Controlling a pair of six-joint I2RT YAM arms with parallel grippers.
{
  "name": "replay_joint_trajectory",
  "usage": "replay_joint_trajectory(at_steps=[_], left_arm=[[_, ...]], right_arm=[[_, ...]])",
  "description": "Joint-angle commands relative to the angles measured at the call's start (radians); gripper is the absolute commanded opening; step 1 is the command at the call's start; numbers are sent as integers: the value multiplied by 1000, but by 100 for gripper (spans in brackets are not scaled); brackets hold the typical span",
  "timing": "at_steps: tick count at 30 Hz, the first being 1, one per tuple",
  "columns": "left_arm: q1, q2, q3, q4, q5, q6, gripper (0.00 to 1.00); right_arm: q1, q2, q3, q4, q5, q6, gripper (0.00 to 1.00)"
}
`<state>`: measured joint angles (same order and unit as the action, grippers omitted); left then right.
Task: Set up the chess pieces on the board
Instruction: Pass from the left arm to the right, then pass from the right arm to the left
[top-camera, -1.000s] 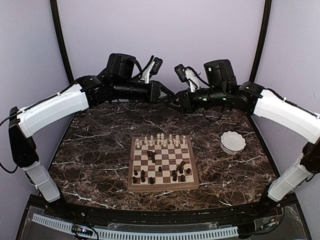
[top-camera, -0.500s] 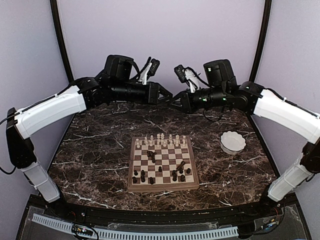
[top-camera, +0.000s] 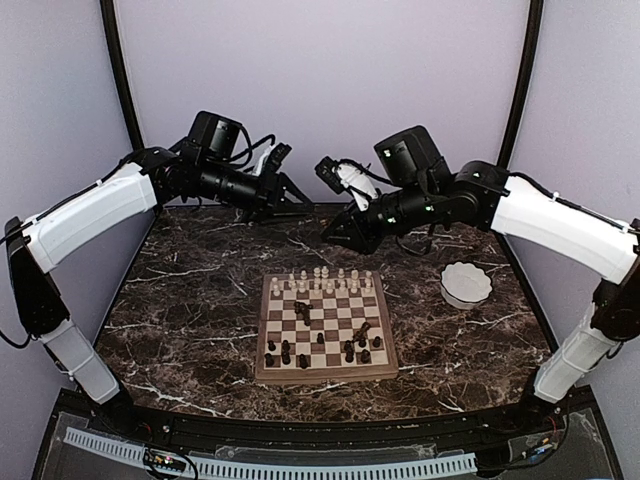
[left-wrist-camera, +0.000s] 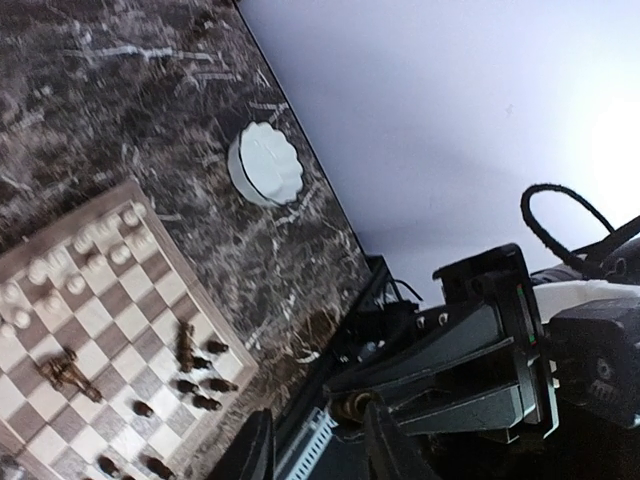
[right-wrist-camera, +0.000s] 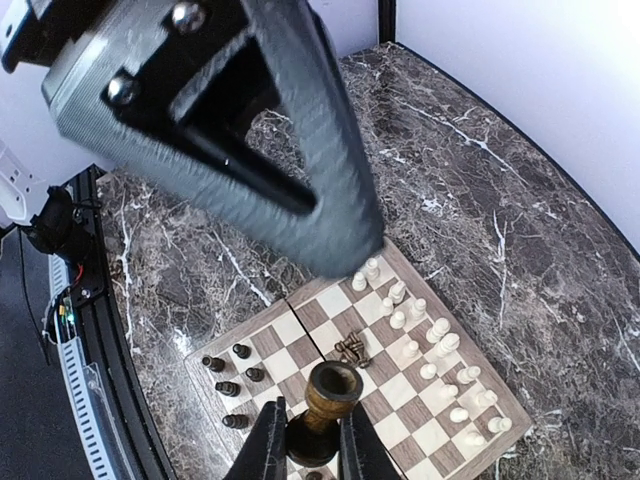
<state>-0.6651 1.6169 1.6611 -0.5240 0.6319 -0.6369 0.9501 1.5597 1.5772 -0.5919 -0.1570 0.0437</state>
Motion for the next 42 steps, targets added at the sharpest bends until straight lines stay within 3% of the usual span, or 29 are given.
replay_joint_trajectory(at_steps=[1, 11, 33, 38, 42], left_arm=[[-12, -25, -51, 55, 218, -84, 32], [-14, 24, -38, 45, 293, -105, 30], [-3, 147, 97, -145, 216, -44, 28], [-4, 155, 98, -133, 234, -45, 14], [-3, 149, 98, -136, 235, -36, 5]], right_arm=[[24, 26, 51, -45, 31, -67, 12], [34, 52, 84, -80, 49, -115, 12], [40, 80, 115, -85, 53, -145, 13], [41, 85, 116, -82, 61, -144, 14], [39, 72, 101, -83, 91, -129, 23]])
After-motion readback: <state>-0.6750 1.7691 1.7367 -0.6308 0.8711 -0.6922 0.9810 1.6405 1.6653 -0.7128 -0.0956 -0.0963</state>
